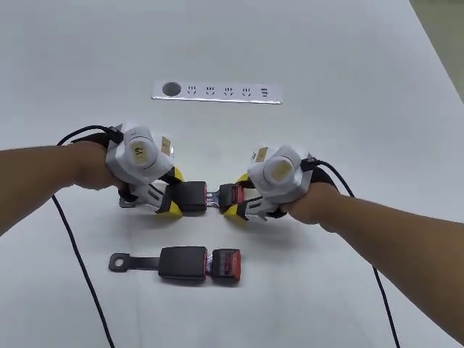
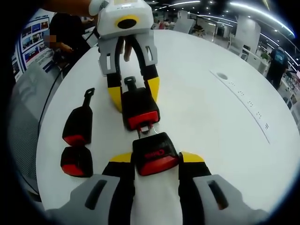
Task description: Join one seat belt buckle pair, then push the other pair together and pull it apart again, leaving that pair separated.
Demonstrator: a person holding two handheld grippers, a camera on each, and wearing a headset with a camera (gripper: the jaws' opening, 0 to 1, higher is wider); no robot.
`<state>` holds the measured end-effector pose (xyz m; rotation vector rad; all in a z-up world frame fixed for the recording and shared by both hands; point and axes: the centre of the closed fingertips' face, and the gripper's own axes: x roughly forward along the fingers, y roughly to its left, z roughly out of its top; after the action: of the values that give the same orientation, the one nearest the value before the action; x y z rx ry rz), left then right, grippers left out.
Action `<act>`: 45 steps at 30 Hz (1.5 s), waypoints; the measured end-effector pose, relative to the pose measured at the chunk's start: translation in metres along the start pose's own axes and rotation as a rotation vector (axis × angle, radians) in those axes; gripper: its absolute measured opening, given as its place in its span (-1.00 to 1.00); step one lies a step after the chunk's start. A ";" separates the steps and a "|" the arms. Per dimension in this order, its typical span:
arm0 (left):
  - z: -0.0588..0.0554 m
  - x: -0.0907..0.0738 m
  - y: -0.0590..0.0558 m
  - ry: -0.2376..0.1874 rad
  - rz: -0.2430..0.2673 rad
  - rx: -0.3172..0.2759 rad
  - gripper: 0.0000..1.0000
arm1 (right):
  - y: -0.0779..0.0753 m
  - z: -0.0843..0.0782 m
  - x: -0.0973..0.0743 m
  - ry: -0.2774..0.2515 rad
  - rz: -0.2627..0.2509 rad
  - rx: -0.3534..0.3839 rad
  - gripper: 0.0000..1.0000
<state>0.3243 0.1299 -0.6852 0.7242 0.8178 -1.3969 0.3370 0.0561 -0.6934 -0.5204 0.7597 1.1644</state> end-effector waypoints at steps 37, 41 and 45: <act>-0.001 0.002 0.002 0.006 -0.002 -0.011 -0.33 | -0.017 -0.059 -0.048 -0.016 -0.021 0.032 -0.31; 0.002 0.001 -0.001 0.007 -0.003 -0.012 -0.33 | -0.020 -0.065 -0.054 -0.025 -0.022 0.045 -0.31; 0.002 0.001 -0.001 0.005 -0.003 -0.013 -0.33 | -0.019 -0.070 -0.060 -0.023 -0.024 0.049 -0.31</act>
<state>0.3239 0.1277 -0.6852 0.7168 0.8313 -1.3923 0.3252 -0.0371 -0.6940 -0.4736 0.7582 1.1249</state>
